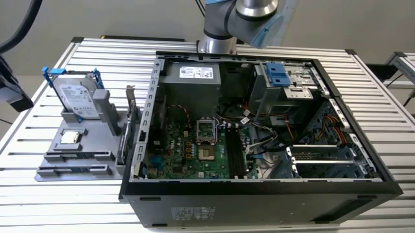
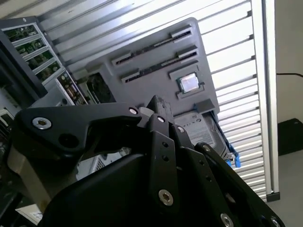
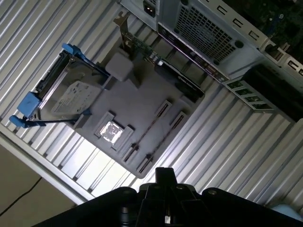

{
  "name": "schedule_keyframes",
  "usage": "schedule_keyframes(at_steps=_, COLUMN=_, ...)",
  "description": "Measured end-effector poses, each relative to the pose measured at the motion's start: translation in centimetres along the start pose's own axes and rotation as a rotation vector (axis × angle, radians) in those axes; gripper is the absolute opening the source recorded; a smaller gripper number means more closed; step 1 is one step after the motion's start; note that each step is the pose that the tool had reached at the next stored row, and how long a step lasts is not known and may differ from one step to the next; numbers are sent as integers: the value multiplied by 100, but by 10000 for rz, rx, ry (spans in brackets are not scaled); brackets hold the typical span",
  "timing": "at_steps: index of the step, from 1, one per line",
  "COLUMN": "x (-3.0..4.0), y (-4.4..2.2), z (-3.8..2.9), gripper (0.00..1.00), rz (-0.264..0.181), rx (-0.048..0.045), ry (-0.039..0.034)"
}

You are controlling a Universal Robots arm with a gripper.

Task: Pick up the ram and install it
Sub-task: 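Pick up the ram and move it above insertion slot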

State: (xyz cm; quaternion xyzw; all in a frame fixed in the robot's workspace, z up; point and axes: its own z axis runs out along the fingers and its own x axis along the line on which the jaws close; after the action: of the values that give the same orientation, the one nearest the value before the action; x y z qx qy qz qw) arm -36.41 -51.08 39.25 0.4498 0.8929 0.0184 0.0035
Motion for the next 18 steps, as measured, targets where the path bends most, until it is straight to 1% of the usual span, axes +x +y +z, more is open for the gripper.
schedule_keyframes(at_steps=4, x=0, y=0, z=-1, gripper=0, rz=331, rx=13, ry=-2)
schedule_keyframes(at_steps=12, x=0, y=0, z=-1, gripper=0, rz=806, rx=29, ry=-3)
schedule_keyframes(at_steps=18, x=1, y=-1, z=-1, gripper=0, rz=1288, rx=44, ry=-5)
